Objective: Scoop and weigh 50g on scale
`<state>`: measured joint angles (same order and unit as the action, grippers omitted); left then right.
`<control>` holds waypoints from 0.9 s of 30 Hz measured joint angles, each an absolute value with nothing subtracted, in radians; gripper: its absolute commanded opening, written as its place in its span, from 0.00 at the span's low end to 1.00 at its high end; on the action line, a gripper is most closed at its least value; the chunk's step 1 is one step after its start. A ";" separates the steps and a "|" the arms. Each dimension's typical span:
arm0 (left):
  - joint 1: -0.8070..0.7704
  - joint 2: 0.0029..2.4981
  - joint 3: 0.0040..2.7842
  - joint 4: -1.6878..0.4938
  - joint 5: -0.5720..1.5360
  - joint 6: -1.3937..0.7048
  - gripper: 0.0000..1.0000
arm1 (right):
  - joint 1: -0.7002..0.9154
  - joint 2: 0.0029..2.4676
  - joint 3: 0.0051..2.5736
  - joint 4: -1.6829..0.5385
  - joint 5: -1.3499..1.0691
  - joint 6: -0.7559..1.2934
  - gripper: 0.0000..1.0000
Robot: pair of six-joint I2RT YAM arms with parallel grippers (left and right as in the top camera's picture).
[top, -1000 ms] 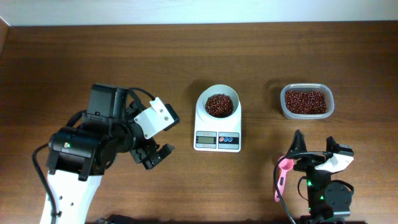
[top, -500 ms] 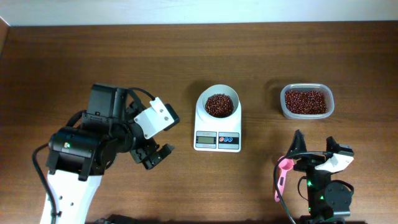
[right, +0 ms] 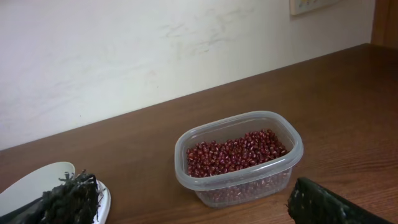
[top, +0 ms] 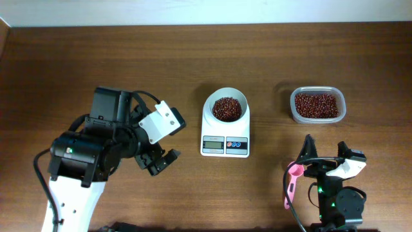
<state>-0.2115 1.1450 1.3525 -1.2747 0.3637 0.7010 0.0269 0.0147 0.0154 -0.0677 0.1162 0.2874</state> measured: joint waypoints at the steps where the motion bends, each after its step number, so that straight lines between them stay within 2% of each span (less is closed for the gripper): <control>1: -0.212 1.143 1.353 -1.275 0.364 0.701 0.99 | 0.027 0.015 0.015 -0.068 0.116 0.287 0.99; 7: -0.212 0.929 1.281 -1.262 0.363 0.701 0.99 | 0.027 0.015 0.015 -0.067 0.117 0.288 0.99; 11: -0.211 0.727 1.057 -1.025 0.367 0.686 0.99 | 0.027 0.015 0.015 -0.065 0.119 0.288 0.99; 15: -0.162 0.501 0.752 -0.762 0.370 0.509 0.99 | 0.027 0.015 0.015 -0.066 0.120 0.288 0.99; 19: -0.102 0.346 0.583 -0.611 0.371 0.402 0.99 | 0.027 0.015 0.015 -0.065 0.120 0.288 0.99; 24: -0.036 0.189 0.328 -0.314 0.367 0.360 0.99 | 0.027 0.015 0.015 -0.066 0.120 0.288 0.99; 27: -0.032 0.097 0.190 -0.176 0.302 0.281 0.99 | 0.027 0.015 0.015 -0.066 0.120 0.287 0.99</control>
